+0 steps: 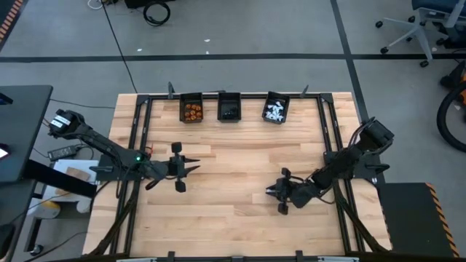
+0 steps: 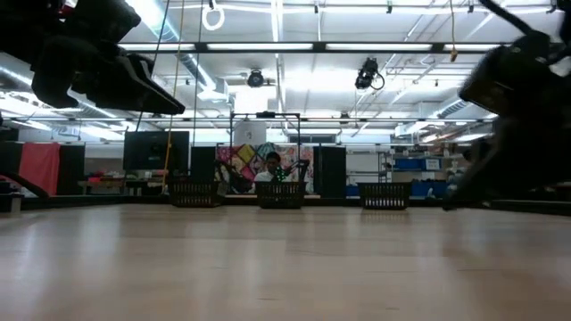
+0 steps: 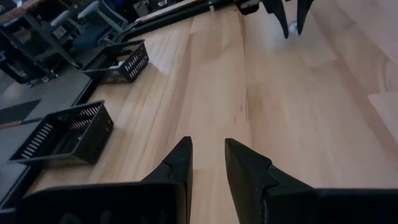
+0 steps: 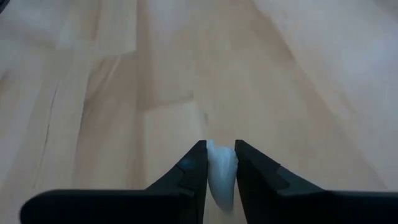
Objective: Sort Halloween decoration
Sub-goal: Put the white ghost toy into the right black basket
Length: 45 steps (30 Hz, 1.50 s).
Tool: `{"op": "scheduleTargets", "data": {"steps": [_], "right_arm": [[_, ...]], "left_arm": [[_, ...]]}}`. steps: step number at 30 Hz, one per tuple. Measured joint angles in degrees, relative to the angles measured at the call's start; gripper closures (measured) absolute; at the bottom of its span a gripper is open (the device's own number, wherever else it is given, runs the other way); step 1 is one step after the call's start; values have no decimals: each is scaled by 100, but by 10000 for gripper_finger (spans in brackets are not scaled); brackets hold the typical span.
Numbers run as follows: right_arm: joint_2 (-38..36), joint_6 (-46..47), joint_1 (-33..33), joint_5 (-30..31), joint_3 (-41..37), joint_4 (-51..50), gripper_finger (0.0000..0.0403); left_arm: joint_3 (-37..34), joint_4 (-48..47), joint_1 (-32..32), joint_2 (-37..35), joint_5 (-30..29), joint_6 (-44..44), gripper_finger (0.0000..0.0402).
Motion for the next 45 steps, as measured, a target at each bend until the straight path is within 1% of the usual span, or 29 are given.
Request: {"op": "scheduleTargets", "data": {"steps": [5,10,14,20,23,26,28,33,37,41,45], "right_arm": [[-53,-749,-595,-349,343,-74,323],[-53,-1465,-1402,-818,780,-217,323],[-55,-1778,-2088,-1459,1221,-399,323],[-57,-2228,-2848,-2063,1831,-850,323],[-57,-2343,-3130,-2050,2180,-1593,323],[-57,-2460,-3496,-1865,2569,-2424,323],[-57,-2518,-3790,-1711,2734,-2762,323],[-57,-2699,-4621,-1698,2809,-3110,323],[-57,-2477,-5296,-1678,2809,-3504,323],[-111,-2434,-5664,-1679,2809,-3563,323],[-393,-2466,-6084,-1664,2809,-3934,323]], "left_arm": [[0,-173,2,-2,63,-182,329],[-2,-368,1,-1,87,-380,329],[-2,-623,0,-2,87,-489,329],[-2,-931,1,-1,90,-629,329],[-2,-1057,0,-2,92,-781,329],[-2,-1128,0,-2,92,-842,329],[-2,-1157,0,-2,92,-836,329],[-2,-1196,7,-2,92,-790,329],[-2,-1196,9,-2,92,-790,329],[-2,-1196,9,-2,92,-790,329],[-2,-1198,9,-2,92,-823,329]]}}
